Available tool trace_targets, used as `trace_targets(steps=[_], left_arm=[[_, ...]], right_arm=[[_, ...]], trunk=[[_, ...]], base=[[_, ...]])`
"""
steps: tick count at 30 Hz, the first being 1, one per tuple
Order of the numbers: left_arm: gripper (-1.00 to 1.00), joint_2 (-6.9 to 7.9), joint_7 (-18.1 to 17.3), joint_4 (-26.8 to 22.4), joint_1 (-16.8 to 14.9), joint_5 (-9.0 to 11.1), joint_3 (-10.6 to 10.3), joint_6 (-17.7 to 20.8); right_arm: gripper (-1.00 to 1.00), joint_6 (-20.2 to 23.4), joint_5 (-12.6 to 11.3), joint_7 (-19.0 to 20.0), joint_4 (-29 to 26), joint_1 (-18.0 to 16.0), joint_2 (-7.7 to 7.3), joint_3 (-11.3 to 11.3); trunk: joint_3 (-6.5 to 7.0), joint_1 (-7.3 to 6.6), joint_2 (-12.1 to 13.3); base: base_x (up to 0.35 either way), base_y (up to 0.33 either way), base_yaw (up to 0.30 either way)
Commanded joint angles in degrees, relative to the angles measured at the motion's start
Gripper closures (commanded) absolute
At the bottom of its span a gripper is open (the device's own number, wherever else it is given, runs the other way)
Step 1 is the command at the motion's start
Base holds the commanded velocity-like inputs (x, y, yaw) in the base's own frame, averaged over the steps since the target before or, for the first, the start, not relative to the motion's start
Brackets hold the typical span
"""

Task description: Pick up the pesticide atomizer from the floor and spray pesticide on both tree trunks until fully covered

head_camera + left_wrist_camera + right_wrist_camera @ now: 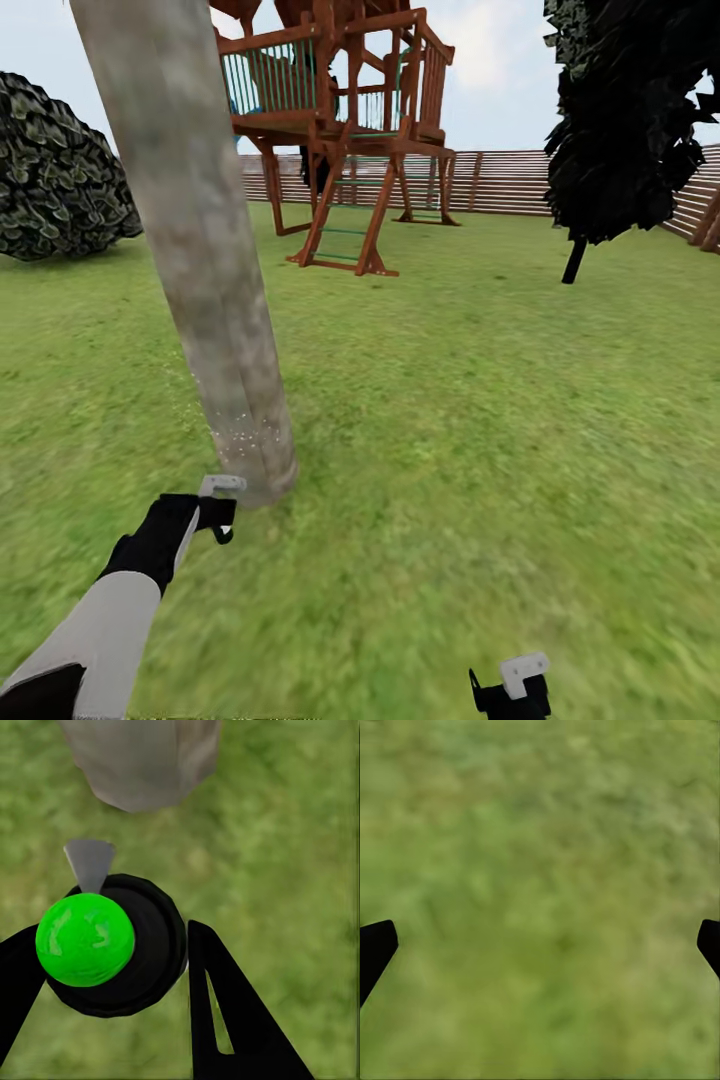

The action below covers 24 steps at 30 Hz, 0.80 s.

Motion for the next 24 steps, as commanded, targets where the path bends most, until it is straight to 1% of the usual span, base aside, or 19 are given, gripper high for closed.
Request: trace_targets(steps=[1, 3, 5, 7, 9, 10, 11, 13, 14, 15, 16, 18, 19, 21, 23, 24], left_arm=[[1.00, -0.14, -0.03, 0.07, -0.17, -0.19, -0.03, -0.06], [1.00, -0.46, 0.08, -0.03, -0.71, -0.21, -0.14, 0.04], [1.00, -0.77, 0.20, -0.03, -2.30, -0.25, -0.10, 0.17], [1.00, -0.20, 0.17, -0.03, -2.52, -0.23, -0.10, 0.25], [1.00, 1.19, 0.01, -0.02, -2.23, -0.26, 0.23, 0.27], [1.00, 1.57, -0.01, 0.21, -2.01, -0.25, 0.16, 0.27], [1.00, 1.42, -0.02, 0.37, -1.92, -0.25, 0.04, 0.23], [1.00, -0.74, -0.09, 0.55, -2.15, -0.26, -0.14, 0.16], [1.00, -0.93, -0.19, 0.38, -2.44, -0.23, -0.10, 0.22], [1.00, -0.65, -0.64, 0.09, -2.56, -0.27, 0.05, 0.25], [1.00, 0.56, -1.01, -0.08, -2.61, -0.30, 0.17, 0.32], [1.00, 3.96, -1.23, -0.13, -2.57, -0.26, 0.21, 0.36], [1.00, 4.33, -1.24, -0.12, -2.47, -0.28, 0.06, 0.36], [1.00, 3.91, -1.22, 0.37, -2.13, -0.44, -0.25, 0.31], [1.00, 2.10, -1.24, 0.62, -1.99, -0.62, -0.35, 0.28], [1.00, 1.62, -1.21, 0.60, -2.18, -0.62, -0.65, 0.34]], right_arm=[[-1.00, 0.00, 0.01, 0.00, -0.01, 0.00, 0.00, -0.03], [-1.00, 0.00, 0.01, 0.00, -0.02, 0.00, -0.06, -0.07], [-1.00, 0.00, 0.01, 0.00, 0.00, 0.00, -0.08, -0.07], [-1.00, 0.00, 0.01, -0.01, -0.02, 0.00, -0.10, -0.08], [-1.00, 0.00, 0.01, 0.00, -0.03, 0.00, -0.10, -0.08], [-1.00, 0.00, 0.01, 0.00, -0.03, 0.00, -0.09, -0.08], [-1.00, 0.00, -0.01, 0.00, -0.03, 0.00, -0.09, -0.08], [-1.00, 0.00, -0.04, 0.02, -0.03, 0.00, -0.03, -0.08], [-1.00, 0.00, -0.07, 0.01, -0.03, 0.00, -0.01, -0.08], [-1.00, 0.00, -0.08, 0.00, -0.03, 0.00, 0.00, -0.08], [-1.00, 0.00, -0.08, 0.00, -0.04, 0.00, 0.00, -0.08], [-1.00, 0.00, -0.08, 0.00, -0.07, 0.00, 0.00, -0.08], [-1.00, 0.00, -0.08, 0.00, -0.09, 0.00, 0.00, -0.08], [-1.00, 0.00, -0.08, 0.00, -0.11, 0.00, -0.06, -0.08], [-1.00, -0.01, -0.08, 0.00, -0.11, 0.00, -0.08, -0.08], [-1.00, 0.00, -0.08, 0.00, -0.10, 0.00, -0.09, -0.08]], trunk=[[0.00, 0.00, 0.00], [0.00, 0.00, 0.00], [0.00, 0.00, 0.00], [0.00, 0.00, 0.00], [0.00, 0.00, 0.00], [0.00, 0.00, 0.00], [0.00, 0.00, 0.00], [0.00, 0.00, 0.00], [0.00, 0.00, 0.00], [0.00, 0.00, 0.00], [0.00, 0.00, 0.00], [0.00, 0.00, 0.00], [0.00, 0.00, 0.00], [0.00, 0.00, 0.00], [0.00, 0.00, 0.00], [0.00, 0.00, 0.00]], base=[[0.000, 0.000, 0.113], [0.000, 0.000, 0.038], [0.000, 0.000, 0.005], [0.000, 0.000, 0.001], [0.000, 0.000, 0.000], [0.000, 0.000, 0.000], [0.000, 0.000, 0.000], [0.000, 0.000, 0.000], [0.000, 0.000, 0.000], [0.000, 0.000, 0.000], [0.000, 0.000, 0.000], [0.000, 0.000, 0.000], [0.000, 0.000, 0.000], [0.000, 0.000, 0.000], [0.000, 0.000, 0.000], [0.000, 0.000, 0.000]])
